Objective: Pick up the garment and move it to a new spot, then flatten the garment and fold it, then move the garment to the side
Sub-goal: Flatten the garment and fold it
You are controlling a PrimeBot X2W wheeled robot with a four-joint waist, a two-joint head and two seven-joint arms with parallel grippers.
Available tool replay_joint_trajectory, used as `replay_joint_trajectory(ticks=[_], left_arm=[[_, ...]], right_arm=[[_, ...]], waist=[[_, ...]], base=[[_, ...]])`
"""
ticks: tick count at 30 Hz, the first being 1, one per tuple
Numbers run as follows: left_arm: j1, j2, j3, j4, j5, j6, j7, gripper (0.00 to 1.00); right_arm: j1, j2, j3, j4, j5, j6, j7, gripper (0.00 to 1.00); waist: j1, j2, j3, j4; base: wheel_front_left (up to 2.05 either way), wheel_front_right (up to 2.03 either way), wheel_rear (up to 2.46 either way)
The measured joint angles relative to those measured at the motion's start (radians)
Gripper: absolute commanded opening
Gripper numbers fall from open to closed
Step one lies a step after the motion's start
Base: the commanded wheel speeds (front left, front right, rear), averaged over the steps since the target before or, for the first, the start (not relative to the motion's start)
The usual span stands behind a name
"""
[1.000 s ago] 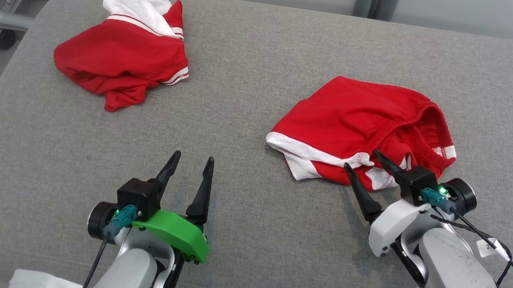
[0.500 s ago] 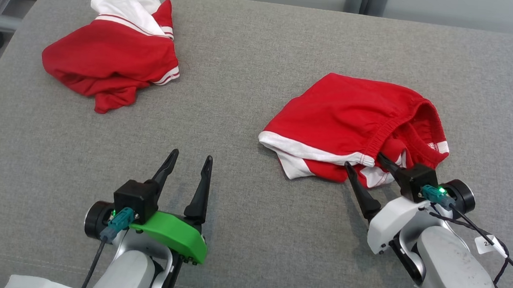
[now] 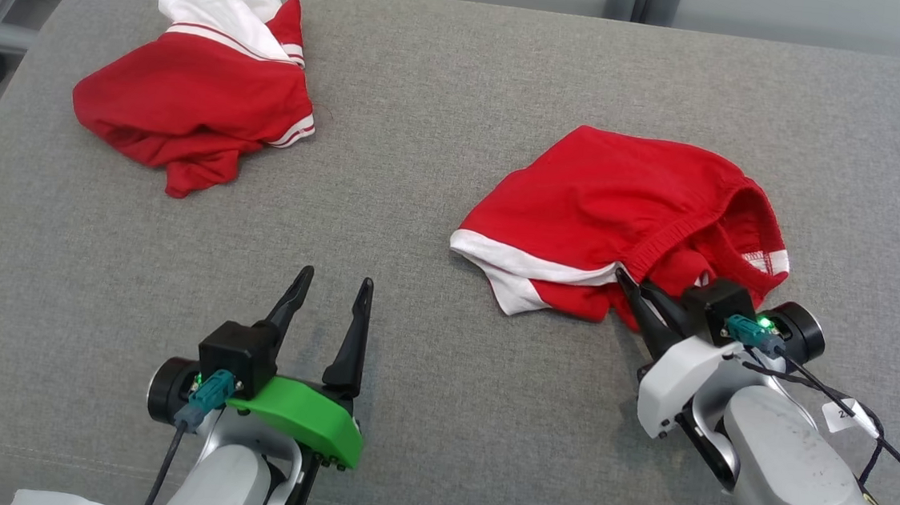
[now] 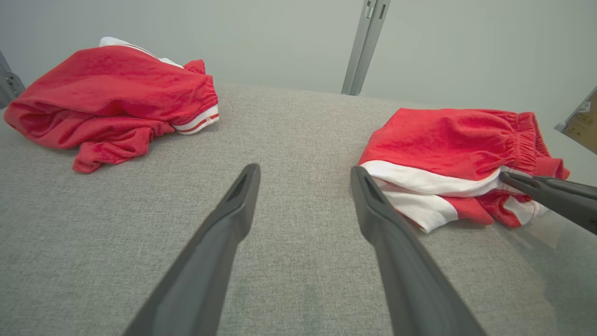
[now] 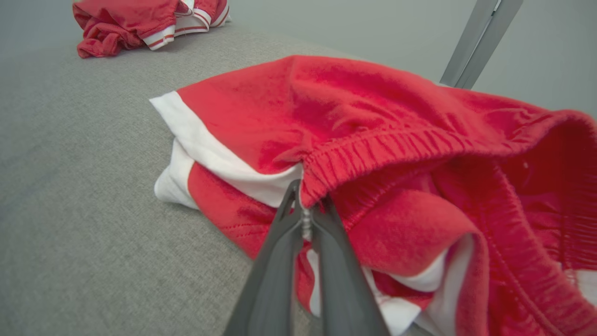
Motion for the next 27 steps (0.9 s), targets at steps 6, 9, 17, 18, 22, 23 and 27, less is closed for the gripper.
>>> replay_joint_trajectory(ticks=[6, 9, 17, 18, 22, 23, 27], left_arm=[[0.004, 0.002, 0.023, -0.005, 0.0, 0.001, 0.0, 1.0], [0.014, 0.003, 0.028, -0.005, 0.0, 0.001, 0.0, 1.0], [0.04, 0.003, 0.01, -0.001, 0.0, 0.001, 0.0, 1.0], [0.042, 0.003, 0.008, 0.001, 0.0, 0.001, 0.0, 1.0], [0.046, 0.003, -0.001, 0.002, 0.002, 0.001, 0.0, 1.0], [0.046, 0.003, -0.009, 0.003, 0.003, -0.002, 0.0, 1.0], [0.047, 0.003, -0.048, 0.008, 0.01, -0.025, 0.0, 1.0]], right_arm=[[-0.024, 0.008, -0.022, -0.039, 0.019, 0.0, 0.0, 0.0], [-0.059, 0.014, -0.046, -0.101, 0.038, 0.0, 0.0, 0.0], [-0.101, -0.035, -0.137, -0.193, 0.057, -0.003, -0.002, 0.0], [-0.1, -0.045, -0.148, -0.194, 0.06, -0.01, -0.002, 0.0], [-0.082, -0.075, -0.191, -0.192, 0.071, -0.021, -0.002, 0.0], [-0.071, -0.081, -0.201, -0.189, 0.073, -0.021, -0.002, 0.0], [-0.013, -0.105, -0.232, -0.154, 0.1, -0.042, -0.002, 0.0]], waist=[[0.0, 0.0, -0.005, -0.009], [0.0, 0.0, -0.011, -0.022], [0.0, 0.0, -0.033, -0.07], [0.0, 0.0, -0.036, -0.077], [0.0, 0.0, -0.047, -0.107], [0.0, 0.0, -0.049, -0.115], [0.0, 0.0, -0.056, -0.146]], base=[[0.0, 0.0, 0.0], [0.0, 0.0, 0.0], [0.0, 0.0, 0.0], [0.0, 0.0, 0.0], [0.0, 0.0, 0.0], [0.0, 0.0, 0.0], [0.0, 0.0, 0.0]])
